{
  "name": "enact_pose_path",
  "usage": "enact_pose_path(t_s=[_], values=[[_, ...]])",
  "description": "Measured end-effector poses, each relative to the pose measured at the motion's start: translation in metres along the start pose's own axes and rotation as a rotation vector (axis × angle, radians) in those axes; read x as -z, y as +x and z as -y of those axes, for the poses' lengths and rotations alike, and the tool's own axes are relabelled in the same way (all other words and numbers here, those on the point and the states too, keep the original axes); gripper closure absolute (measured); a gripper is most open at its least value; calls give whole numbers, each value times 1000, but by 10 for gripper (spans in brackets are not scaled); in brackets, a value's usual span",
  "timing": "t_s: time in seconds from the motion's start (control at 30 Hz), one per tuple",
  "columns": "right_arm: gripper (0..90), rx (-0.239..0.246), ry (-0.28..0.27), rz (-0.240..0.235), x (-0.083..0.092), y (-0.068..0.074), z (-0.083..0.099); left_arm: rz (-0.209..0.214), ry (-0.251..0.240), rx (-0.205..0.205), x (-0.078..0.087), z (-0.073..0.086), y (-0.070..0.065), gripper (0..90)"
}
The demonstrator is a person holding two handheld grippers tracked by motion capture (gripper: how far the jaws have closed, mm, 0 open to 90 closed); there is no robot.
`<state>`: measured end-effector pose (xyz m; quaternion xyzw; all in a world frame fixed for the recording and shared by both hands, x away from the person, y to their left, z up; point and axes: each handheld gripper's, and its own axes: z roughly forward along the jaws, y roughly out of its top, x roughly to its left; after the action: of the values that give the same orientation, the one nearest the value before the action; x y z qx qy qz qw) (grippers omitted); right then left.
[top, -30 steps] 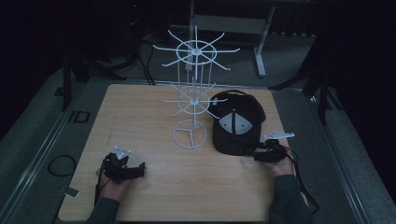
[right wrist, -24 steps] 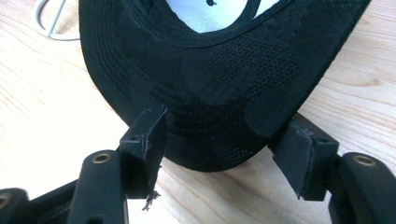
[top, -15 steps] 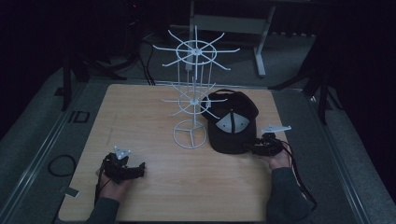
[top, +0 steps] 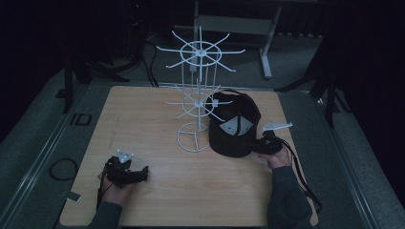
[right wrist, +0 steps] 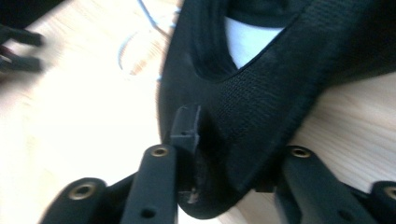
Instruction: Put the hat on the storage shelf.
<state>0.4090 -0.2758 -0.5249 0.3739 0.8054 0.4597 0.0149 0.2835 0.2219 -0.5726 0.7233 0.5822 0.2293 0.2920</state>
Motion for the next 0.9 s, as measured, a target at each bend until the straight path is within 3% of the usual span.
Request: enact_pose_path(t_s=[0.1,0.23,0.4,0.73,0.9], values=[[781,-30,-44,-57,1,0,-5,0,0,0,0,0,0,15],[810,-64,-51,-54,1,0,-11,0,0,0,0,0,0,15],[864,-97,-105,-43,5,0,-19,0,0,0,0,0,0,15],[866,-79,-108,79,12,1,-34,0,0,0,0,0,0,15],[866,-56,-117,119,17,1,-42,0,0,0,0,0,0,15]])
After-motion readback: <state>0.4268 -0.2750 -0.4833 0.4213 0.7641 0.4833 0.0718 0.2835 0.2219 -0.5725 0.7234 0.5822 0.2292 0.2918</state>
